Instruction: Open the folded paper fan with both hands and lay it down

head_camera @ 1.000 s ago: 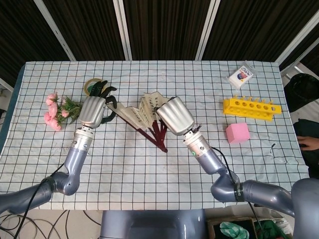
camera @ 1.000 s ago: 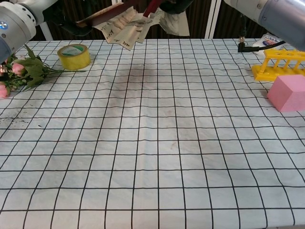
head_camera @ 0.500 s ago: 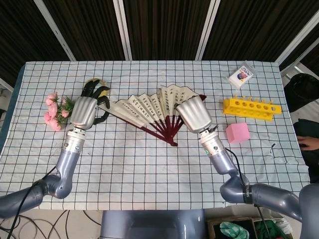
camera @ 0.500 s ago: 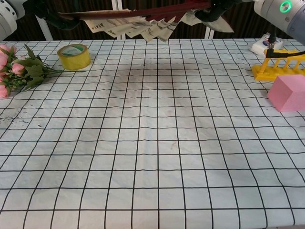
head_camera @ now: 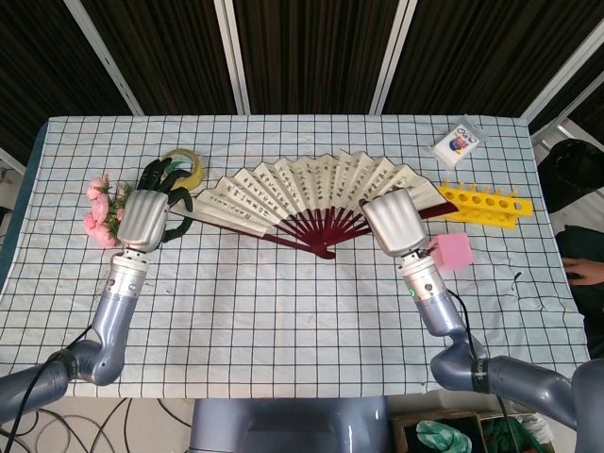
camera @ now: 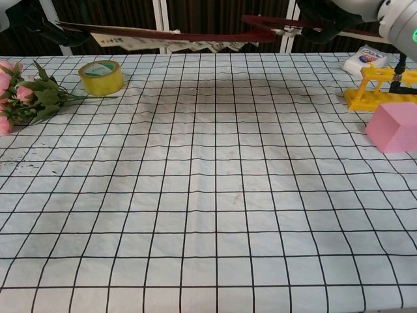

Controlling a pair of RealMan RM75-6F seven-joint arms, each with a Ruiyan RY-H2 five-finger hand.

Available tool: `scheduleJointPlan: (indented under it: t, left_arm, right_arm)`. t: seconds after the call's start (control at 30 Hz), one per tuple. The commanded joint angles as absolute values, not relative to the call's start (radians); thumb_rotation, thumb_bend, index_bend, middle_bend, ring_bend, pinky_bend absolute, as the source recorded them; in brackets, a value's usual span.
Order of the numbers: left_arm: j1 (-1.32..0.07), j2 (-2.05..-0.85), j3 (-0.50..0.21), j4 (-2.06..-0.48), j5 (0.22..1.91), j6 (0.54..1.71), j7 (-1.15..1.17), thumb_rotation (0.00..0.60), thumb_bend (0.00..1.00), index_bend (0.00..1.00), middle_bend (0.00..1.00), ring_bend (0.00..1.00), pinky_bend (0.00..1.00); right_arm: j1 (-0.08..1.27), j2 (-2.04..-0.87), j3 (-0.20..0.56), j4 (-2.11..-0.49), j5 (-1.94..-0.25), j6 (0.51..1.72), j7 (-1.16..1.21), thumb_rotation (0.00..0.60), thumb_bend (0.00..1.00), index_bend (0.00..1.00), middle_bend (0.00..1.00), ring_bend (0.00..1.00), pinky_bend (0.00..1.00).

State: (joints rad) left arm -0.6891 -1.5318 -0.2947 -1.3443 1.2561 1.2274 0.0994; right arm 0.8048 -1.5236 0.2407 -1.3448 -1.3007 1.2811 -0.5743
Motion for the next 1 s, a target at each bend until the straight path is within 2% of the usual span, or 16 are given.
scheduleJointPlan:
  t: [0.03,1.0]
  left_arm:
    - [-0.686,-1.540,-0.288,-1.335,1.257,1.226,0.097,0.600,0.39,0.77,0.24,0.05,0.07]
    - [-0.683,-1.677,-0.231,-1.191,1.265,1.179,0.096,0.600,0.39,0.77,0.24,0.06,0.07]
  right_arm:
    - [0.785,-1.528,0.225,-1.319,-1.312,1.291,-0.563,0.600,0.32,0.79,0.89,0.95,0.81]
    - [0.668,-1.580,0.171,-1.189,-1.360,1.314,-0.442,0.600,0.32,0.79,0.89,0.95,0.81]
